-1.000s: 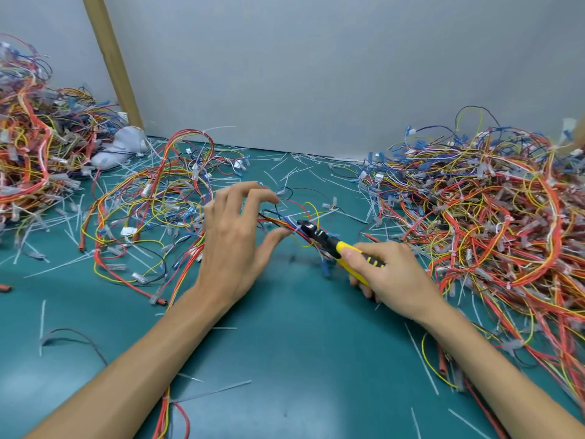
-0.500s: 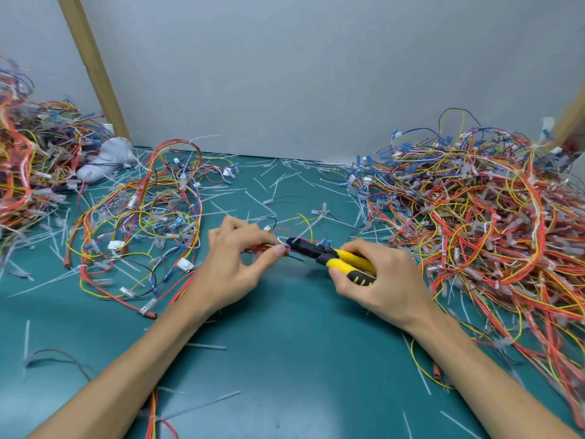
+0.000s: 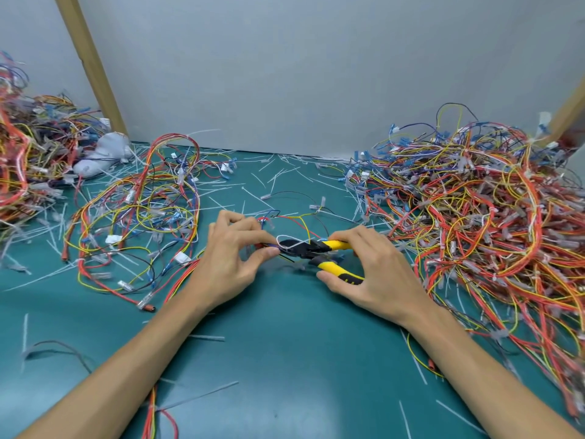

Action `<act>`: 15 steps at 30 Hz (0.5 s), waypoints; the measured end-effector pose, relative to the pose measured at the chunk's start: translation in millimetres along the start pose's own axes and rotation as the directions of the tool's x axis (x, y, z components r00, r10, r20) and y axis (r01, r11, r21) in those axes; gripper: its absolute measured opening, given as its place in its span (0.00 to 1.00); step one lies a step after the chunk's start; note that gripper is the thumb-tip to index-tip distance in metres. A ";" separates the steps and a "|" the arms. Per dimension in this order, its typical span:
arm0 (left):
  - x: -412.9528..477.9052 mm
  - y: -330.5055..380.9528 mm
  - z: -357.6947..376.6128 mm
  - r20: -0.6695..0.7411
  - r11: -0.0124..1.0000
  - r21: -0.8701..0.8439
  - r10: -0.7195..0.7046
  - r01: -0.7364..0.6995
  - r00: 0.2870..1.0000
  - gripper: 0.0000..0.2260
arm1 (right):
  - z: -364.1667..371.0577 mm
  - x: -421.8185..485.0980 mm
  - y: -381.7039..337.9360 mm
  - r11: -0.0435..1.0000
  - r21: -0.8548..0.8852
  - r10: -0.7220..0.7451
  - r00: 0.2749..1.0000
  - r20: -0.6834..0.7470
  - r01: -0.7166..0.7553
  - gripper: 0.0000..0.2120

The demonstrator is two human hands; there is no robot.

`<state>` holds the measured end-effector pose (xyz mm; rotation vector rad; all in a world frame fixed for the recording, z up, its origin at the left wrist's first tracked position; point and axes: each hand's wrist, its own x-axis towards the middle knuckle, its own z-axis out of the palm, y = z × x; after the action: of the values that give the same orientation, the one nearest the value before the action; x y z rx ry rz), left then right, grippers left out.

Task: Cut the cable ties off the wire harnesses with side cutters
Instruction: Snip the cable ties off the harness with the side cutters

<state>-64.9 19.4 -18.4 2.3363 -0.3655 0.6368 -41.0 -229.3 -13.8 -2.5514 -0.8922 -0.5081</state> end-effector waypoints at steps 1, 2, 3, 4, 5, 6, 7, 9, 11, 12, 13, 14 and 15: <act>-0.3 0.1 -0.2 0.005 1.000 -0.001 -0.002 0.002 1.000 0.06 | -0.2 -0.1 -0.4 1.000 0.003 0.003 1.000 0.000 -0.003 0.23; -0.4 0.2 -0.5 0.010 1.000 -0.002 -0.003 0.003 1.000 0.06 | -0.4 0.0 -0.5 1.000 0.006 0.006 1.000 -0.005 -0.006 0.23; -0.3 -0.1 -0.5 0.014 1.000 -0.005 -0.001 0.001 1.000 0.04 | -0.3 -0.2 -0.4 1.000 0.007 0.009 1.000 -0.015 -0.009 0.22; -0.3 -0.5 -0.5 0.016 1.000 -0.009 0.001 -0.001 1.000 0.03 | 0.0 -0.3 -0.4 1.000 0.004 0.009 1.000 -0.028 -0.009 0.21; -0.1 -0.8 -0.4 0.018 1.000 -0.013 0.002 -0.002 1.000 0.02 | 0.5 -0.4 -0.9 1.000 -0.005 0.008 0.999 -0.042 -0.008 0.20; 0.0 -1.1 -0.4 0.020 1.000 -0.015 0.002 -0.002 1.000 0.02 | 0.8 -0.3 -1.6 1.000 -0.013 0.007 0.999 -0.052 -0.007 0.19; -0.2 -1.2 -0.2 0.022 1.000 -0.019 0.000 0.000 1.000 0.02 | 1.1 -0.6 -2.5 1.000 -0.020 0.008 0.998 -0.059 -0.009 0.19; -0.1 -0.5 -0.2 0.029 0.999 -0.030 -0.010 0.011 1.000 0.02 | 1.0 -0.8 -3.4 1.000 -0.024 0.016 0.998 -0.067 -0.018 0.19; -0.5 0.6 -0.5 0.035 0.999 -0.043 -0.017 0.019 0.999 0.02 | 0.8 -1.9 -3.0 0.999 -0.020 0.023 0.998 -0.060 -0.025 0.18; -0.7 1.2 -0.8 0.038 0.999 -0.046 -0.018 0.020 0.999 0.03 | 0.9 -2.3 -2.4 1.000 -0.018 0.022 0.998 -0.054 -0.023 0.19; -0.7 1.8 -1.0 0.041 0.999 -0.048 -0.020 0.022 0.999 0.03 | 1.1 -2.6 -1.9 1.000 -0.016 0.019 0.999 -0.048 -0.020 0.20; -0.5 2.1 -1.1 0.042 0.999 -0.049 -0.022 0.024 0.999 0.03 | 1.3 -2.4 -1.5 1.000 -0.012 0.016 0.999 -0.046 -0.016 0.20; -0.2 2.2 -1.1 0.042 0.998 -0.049 -0.025 0.027 0.999 0.03 | 1.6 -2.0 -1.5 1.000 -0.008 0.013 0.999 -0.050 -0.014 0.20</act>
<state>-66.4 18.6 -16.5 2.3063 -0.3654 0.5615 -43.1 -228.5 -15.8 -2.5389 -0.8564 -0.5694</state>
